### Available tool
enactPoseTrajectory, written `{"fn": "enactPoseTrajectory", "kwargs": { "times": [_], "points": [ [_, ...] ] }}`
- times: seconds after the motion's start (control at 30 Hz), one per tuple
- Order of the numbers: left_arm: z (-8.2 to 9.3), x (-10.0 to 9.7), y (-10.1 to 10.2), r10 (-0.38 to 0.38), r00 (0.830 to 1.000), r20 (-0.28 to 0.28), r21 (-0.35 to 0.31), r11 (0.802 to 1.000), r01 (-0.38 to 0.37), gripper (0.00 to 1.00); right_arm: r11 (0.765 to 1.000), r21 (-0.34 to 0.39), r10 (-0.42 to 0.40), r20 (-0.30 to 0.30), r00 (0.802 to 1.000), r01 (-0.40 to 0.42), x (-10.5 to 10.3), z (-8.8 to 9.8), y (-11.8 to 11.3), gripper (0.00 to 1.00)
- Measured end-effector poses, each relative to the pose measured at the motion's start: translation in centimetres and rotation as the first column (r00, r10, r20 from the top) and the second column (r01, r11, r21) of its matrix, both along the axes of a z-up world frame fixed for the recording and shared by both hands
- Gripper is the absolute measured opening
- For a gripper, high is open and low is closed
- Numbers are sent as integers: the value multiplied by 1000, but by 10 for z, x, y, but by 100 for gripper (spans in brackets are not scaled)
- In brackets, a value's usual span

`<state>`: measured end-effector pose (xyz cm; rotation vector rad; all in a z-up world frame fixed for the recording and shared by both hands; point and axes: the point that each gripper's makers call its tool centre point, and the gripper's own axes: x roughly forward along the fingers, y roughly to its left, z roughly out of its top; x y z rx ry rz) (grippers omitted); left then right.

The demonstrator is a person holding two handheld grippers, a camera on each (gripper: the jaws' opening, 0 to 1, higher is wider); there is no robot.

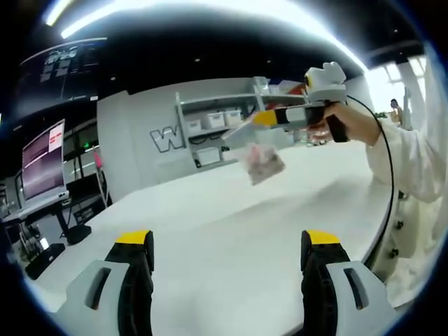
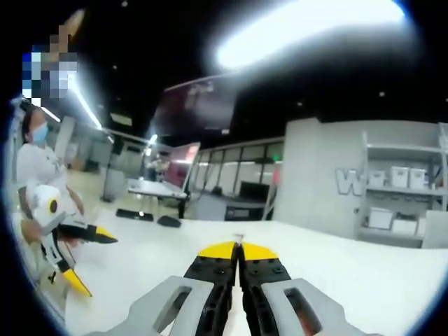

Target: Open the resealable bag by pulling the two sides of the seal apart until the entire bag opening is separated and visibly accessible.

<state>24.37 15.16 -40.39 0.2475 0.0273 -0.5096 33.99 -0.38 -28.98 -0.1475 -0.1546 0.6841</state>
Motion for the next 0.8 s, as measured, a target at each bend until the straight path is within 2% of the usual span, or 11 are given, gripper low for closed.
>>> {"fn": "enactPoseTrajectory", "kwargs": {
  "times": [0.47,0.8],
  "points": [
    [-2,-1,-3,-8,1000,-7,4,1000,8,85,1000,-2,-22,-7,1000,22,-13,-9,-15,0],
    [-1,-1,-8,-25,1000,-13,-10,1000,25,85,999,2,-44,0,999,44,-19,-6,-27,0]
  ]
}}
